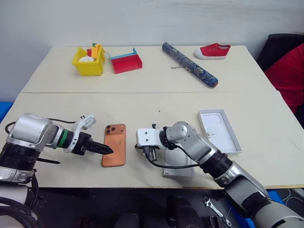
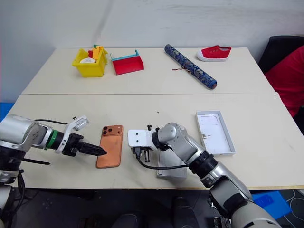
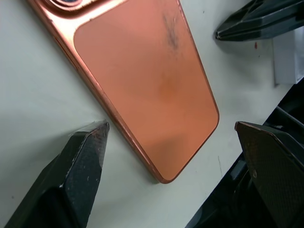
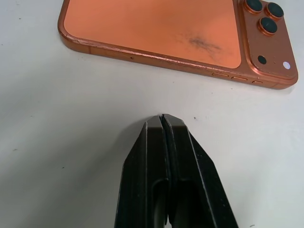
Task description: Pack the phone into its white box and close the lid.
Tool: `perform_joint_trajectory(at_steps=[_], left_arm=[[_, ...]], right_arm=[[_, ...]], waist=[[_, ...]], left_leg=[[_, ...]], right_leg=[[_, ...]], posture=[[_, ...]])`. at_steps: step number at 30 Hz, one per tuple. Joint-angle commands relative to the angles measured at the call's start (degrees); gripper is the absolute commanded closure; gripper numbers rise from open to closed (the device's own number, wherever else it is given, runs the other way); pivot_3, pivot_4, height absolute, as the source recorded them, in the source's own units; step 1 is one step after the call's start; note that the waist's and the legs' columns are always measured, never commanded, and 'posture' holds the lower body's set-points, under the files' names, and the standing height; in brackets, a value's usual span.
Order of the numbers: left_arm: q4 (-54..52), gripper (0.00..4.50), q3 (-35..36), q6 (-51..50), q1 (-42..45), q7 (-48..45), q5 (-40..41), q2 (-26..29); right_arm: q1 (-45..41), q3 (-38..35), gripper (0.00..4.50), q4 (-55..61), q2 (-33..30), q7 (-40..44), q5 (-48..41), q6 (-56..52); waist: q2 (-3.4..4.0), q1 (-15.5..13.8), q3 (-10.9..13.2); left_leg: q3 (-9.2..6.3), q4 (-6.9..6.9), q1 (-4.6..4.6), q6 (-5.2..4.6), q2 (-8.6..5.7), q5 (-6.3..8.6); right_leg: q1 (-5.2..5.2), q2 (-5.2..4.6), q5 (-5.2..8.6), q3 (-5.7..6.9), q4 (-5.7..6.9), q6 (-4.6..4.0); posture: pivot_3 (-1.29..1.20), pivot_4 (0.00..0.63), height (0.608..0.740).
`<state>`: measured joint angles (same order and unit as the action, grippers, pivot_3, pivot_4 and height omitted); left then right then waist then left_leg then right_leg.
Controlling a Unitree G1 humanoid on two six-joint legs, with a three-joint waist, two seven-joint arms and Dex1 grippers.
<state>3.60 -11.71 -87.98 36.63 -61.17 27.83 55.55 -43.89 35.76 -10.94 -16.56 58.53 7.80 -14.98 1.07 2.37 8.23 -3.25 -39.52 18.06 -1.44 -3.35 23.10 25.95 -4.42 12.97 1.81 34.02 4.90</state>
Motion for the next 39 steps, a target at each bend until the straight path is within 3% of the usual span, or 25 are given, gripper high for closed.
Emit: perform_joint_trajectory(at_steps=[1,6,9,17,30,34,39], left_arm=[[0.04,0.03,-2.41,-4.26,-3.88,3.52,1.29,-1.78],[-0.99,0.03,-0.55,-4.52,-6.46,7.54,4.22,-6.21],[0.21,0.03,1.49,-4.52,-6.76,10.87,5.1,-10.04],[6.86,0.03,7.62,-4.52,-4.98,17.08,10.37,-18.74],[12.71,0.03,18.07,-4.52,-3.65,18.31,20.82,-22.44],[12.53,0.03,20.64,-4.52,-3.55,19.76,23.52,-23.44],[12.25,0.03,20.36,-4.52,-3.99,22.04,25.17,-22.79]], right_arm=[[-0.82,-0.25,4.5,-1.84,1.59,-0.14,0.73,0.43],[-0.49,0.34,4.5,-3.26,2.58,0.31,1.22,0.82],[-0.3,0.28,4.5,-3.88,2.84,0.71,1.22,0.85],[-0.88,-1.59,4.5,-5.85,4.32,0.94,0.66,0.73],[-0.26,-4.51,4.5,-5.51,5.55,1.88,0.4,-0.48],[0.38,-4.73,4.5,-4.95,5.47,2.1,0.63,-0.41],[0.18,-4.81,4.5,-5.28,5.19,2.1,1.08,-0.07]], waist=[[0.0,0.02,-0.01],[0.28,-0.34,-0.22],[0.47,-0.93,-0.54],[0.87,-2.41,-1.09],[0.84,-2.51,-1.1],[-0.04,-1.85,-0.72],[-0.12,-0.73,-0.61]], left_leg=[[0.01,0.0,-0.02,0.0,0.0,0.0],[0.01,0.05,-0.26,0.02,-0.01,0.0],[0.14,0.39,-0.88,0.0,-0.05,-0.01],[-0.1,0.39,-1.02,-0.2,-0.47,-0.15],[-1.02,0.42,-0.82,-0.25,-0.9,-0.3],[-1.08,0.42,-0.54,-0.2,-0.87,-0.32],[-1.5,0.45,-0.38,0.03,-0.81,-0.23]], right_leg=[[-0.01,0.0,0.0,-0.03,0.01,0.0],[-0.17,0.01,0.01,-0.14,0.02,-0.01],[-0.6,0.01,0.03,-0.37,-0.06,0.01],[-0.82,-0.12,0.11,-0.76,-0.02,0.13],[-0.9,-0.11,0.12,-0.88,0.02,0.15],[-0.61,-0.13,0.12,-0.89,0.03,0.16],[-0.29,-0.07,0.11,-0.73,-0.01,0.16]], posture=[[0.0,0.15,0.74],[0.0,0.15,0.74],[0.0,0.15,0.74],[0.0,0.15,0.74],[0.0,0.15,0.74],[0.0,0.15,0.74],[0.0,0.15,0.74]])
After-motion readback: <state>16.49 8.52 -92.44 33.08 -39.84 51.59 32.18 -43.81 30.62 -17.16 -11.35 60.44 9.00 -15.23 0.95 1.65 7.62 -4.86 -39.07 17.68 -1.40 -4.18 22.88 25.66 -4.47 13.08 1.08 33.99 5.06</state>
